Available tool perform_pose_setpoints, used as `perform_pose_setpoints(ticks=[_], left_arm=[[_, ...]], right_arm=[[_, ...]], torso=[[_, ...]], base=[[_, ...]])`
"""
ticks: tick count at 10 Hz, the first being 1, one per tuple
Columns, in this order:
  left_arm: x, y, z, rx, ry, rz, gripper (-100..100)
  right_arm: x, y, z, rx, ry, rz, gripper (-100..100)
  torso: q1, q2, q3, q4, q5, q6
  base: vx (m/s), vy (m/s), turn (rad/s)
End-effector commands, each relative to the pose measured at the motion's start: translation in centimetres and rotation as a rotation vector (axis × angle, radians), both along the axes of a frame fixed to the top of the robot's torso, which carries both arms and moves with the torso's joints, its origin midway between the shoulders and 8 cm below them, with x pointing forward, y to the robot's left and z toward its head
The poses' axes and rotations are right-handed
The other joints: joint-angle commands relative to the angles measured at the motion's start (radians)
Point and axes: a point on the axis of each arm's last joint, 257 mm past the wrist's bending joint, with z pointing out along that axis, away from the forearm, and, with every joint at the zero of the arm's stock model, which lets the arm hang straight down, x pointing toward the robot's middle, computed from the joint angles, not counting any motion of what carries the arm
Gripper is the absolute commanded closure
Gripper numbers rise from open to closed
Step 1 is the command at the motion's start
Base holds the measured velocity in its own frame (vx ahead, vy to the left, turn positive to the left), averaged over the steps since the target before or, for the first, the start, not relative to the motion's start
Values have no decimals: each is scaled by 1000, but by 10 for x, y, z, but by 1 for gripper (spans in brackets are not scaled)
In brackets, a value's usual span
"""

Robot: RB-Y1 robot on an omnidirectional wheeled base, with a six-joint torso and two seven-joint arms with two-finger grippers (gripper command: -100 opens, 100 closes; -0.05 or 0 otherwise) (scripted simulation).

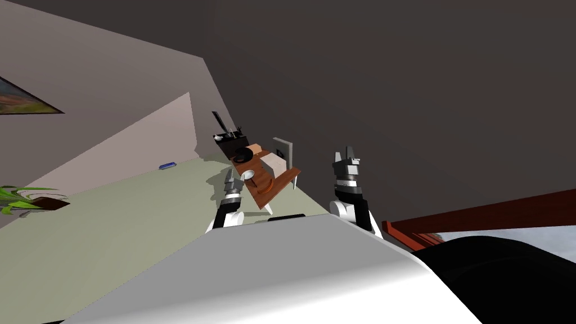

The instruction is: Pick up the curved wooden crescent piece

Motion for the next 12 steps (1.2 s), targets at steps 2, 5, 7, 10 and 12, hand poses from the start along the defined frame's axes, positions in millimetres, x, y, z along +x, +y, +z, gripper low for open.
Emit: perform_pose_setpoints(ticks=[2,5,7,10,12], left_arm=[[4,8,-28,-47,53,7,-100],[7,16,-51,-89,95,14,-100],[9,24,-75,-132,137,24,-100],[12,37,-111,-218,199,43,-100],[11,45,-135,-263,241,57,-100]], right_arm=[[0,0,0,0,0,0,0],[0,0,0,0,0,0,0],[0,0,0,0,0,0,0],[0,0,0,0,0,0,0],[0,0,0,0,0,0,0]], torso=[[-1,0,0,0,0,0],[0,0,0,0,0,0],[1,1,0,0,0,0],[0,0,0,0,0,0],[0,0,0,0,0,0]], base=[[30,-63,-58],[22,-43,-39],[19,-35,-72],[38,-56,-78],[25,-48,-67]])
